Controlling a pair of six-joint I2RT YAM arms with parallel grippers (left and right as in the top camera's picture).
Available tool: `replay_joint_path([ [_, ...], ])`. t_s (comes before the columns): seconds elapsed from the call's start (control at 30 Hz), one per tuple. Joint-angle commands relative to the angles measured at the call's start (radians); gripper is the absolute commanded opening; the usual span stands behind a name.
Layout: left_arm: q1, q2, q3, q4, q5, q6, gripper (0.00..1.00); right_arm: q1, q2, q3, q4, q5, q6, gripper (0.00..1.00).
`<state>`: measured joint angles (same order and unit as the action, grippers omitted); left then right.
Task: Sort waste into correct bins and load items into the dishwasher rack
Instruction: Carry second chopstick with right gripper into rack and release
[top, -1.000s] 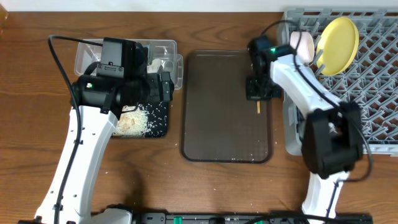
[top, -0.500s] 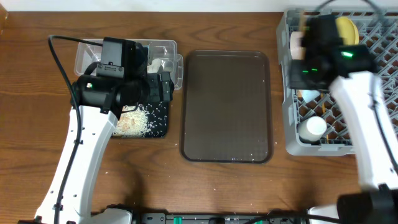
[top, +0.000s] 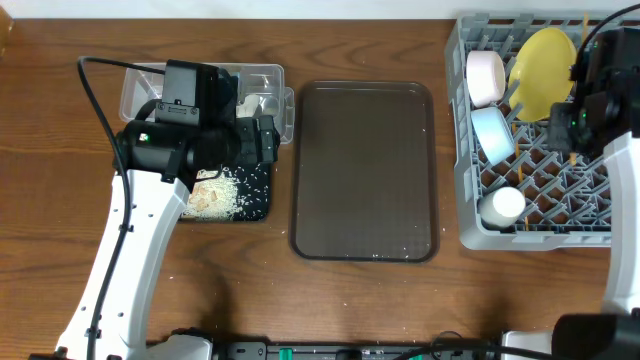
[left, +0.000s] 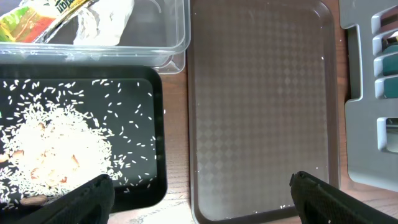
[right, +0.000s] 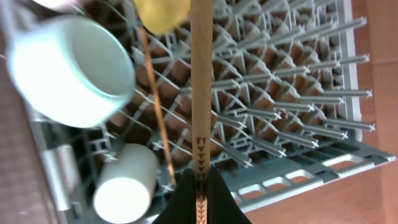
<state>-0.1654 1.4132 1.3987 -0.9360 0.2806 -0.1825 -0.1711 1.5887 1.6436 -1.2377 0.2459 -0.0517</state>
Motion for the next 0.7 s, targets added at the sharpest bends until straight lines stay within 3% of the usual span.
replay_joint_path([
  [0.0,0.003,0.005,0.005,-0.002,-0.013,0.009,0.93,-0.037,0.064,-0.027,-0.005,0.015,-0.056,0.01],
  [0.43,0.003,0.005,0.005,-0.002,-0.013,0.009,0.93,-0.038,0.258,-0.036,-0.059,0.011,-0.122,0.02],
  [0.53,0.003,0.005,0.005,-0.002,-0.013,0.009,0.93,-0.038,0.270,-0.036,-0.072,0.006,-0.122,0.11],
  [0.67,0.003,0.005,0.005,-0.002,-0.013,0.009,0.93,-0.038,0.269,-0.036,-0.077,-0.043,-0.122,0.34],
])
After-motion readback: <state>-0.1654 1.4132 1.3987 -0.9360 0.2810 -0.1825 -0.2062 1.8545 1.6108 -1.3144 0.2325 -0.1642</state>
